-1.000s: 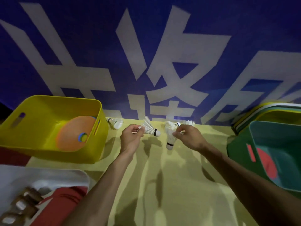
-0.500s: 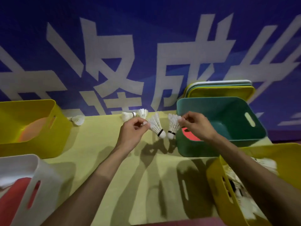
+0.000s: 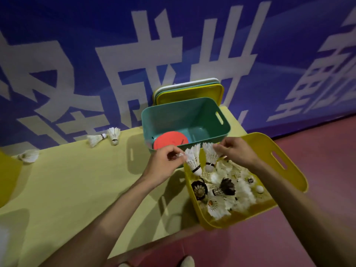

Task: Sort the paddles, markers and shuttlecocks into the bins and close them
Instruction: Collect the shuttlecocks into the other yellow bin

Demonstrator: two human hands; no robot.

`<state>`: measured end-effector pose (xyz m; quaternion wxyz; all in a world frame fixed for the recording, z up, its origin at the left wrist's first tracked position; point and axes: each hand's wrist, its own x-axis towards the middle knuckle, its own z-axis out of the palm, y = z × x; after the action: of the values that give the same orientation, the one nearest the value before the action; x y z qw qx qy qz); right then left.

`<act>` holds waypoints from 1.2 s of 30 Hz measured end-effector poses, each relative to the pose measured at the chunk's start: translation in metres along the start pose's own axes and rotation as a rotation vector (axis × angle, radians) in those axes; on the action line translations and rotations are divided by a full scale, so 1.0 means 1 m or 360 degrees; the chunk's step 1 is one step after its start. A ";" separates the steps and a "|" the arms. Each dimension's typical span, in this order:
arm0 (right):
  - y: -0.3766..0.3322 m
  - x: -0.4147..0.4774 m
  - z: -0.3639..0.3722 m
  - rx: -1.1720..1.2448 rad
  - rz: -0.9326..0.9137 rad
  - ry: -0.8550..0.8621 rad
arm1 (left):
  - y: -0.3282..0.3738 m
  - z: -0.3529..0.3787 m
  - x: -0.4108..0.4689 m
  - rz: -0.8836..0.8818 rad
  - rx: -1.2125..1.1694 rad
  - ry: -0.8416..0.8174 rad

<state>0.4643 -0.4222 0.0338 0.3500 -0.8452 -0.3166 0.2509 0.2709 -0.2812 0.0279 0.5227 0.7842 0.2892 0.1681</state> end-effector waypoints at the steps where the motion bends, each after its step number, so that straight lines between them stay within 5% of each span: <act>1: 0.008 -0.003 -0.007 -0.0140 0.0022 0.0013 | 0.001 0.009 0.000 0.0012 0.0023 -0.0054; 6: 0.037 -0.024 -0.028 -0.1018 0.0123 0.0262 | 0.009 0.044 0.000 0.0016 0.0143 -0.0334; 12: 0.049 -0.032 -0.031 -0.1160 0.0192 0.0209 | 0.019 0.062 -0.005 0.0048 0.0250 -0.0659; 24: -0.029 0.006 0.039 -0.0656 -0.0253 0.0360 | -0.013 -0.015 0.003 0.0027 0.0021 -0.0168; 36: -0.181 0.070 0.211 -0.0582 -0.0623 -0.0080 | -0.113 -0.197 -0.013 -0.0393 -0.0115 0.0338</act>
<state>0.3103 -0.1812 0.0228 0.2253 -0.8105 -0.5228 0.1380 0.1178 -0.1147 0.0029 0.5336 0.7012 0.4309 0.1948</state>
